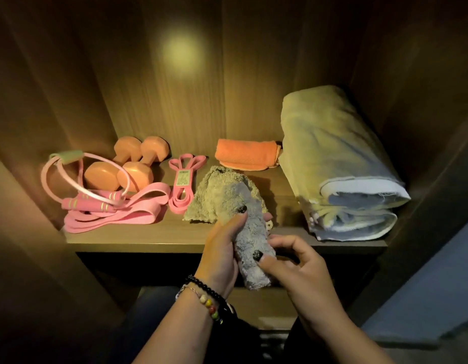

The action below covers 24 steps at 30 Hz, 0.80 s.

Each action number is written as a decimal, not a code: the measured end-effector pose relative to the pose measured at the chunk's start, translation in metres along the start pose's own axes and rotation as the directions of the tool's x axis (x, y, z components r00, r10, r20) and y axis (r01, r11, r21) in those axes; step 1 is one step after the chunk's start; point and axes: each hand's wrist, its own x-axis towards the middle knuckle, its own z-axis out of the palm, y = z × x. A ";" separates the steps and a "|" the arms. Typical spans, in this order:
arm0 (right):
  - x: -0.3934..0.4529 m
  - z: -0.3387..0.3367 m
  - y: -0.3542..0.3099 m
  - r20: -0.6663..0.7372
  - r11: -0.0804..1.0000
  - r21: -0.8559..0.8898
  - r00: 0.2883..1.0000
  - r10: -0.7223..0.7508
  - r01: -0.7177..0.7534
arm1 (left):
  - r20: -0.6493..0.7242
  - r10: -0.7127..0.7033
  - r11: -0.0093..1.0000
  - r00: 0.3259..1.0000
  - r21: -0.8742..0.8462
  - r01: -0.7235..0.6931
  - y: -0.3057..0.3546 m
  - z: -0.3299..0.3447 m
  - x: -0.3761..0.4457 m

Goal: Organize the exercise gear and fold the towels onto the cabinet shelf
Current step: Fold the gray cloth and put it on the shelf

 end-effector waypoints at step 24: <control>0.220 0.024 -0.087 0.201 0.143 -0.960 0.948 -0.247 0.241 | 0.081 0.207 -0.150 0.975 0.987 -0.050 0.015 -0.059 0.103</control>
